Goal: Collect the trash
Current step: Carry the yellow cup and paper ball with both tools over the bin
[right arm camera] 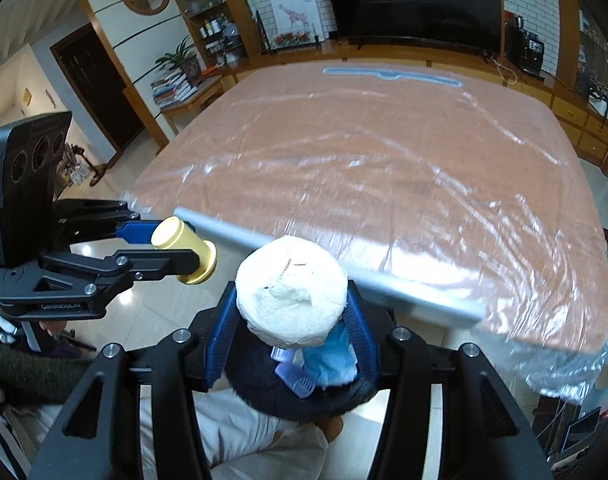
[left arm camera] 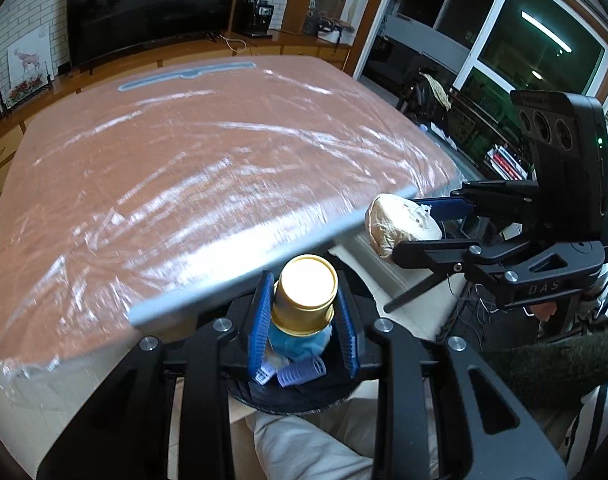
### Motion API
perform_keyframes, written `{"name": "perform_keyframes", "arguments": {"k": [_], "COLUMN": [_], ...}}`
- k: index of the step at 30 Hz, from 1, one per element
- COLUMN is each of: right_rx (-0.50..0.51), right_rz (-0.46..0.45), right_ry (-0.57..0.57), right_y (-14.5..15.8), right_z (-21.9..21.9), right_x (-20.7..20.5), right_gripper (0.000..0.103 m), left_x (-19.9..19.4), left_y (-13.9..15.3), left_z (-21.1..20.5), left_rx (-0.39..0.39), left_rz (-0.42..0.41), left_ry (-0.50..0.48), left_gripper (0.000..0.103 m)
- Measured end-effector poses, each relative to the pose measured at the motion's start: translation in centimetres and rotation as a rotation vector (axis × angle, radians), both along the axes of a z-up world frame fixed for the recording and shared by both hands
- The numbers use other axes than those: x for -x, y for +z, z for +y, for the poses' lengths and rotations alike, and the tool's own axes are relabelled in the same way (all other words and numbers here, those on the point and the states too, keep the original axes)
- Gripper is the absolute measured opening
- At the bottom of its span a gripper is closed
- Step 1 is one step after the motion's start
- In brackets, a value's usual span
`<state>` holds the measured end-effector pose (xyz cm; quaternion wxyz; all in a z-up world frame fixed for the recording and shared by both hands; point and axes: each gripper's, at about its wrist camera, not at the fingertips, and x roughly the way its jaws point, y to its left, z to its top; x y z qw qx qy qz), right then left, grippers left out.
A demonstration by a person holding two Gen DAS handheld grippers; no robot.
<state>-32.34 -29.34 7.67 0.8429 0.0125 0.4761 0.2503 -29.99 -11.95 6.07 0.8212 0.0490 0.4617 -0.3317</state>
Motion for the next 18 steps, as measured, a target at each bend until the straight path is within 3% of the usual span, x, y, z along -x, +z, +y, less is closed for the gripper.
{"name": "perform_keyframes", "arguments": {"k": [18], "right_rx": [0.085], "right_rz": [0.104], "right_ry": [0.05], "right_y": [-5.4], "right_z": [1.1], "right_x": [2.2], "right_gripper": [0.051], "left_x": [2.1], "left_y": [-6.2], "left_z": [-1.1], "left_rx": [-0.113], "left_rz": [0.096], "left_ry": [-0.026], "left_gripper": [0.032]}}
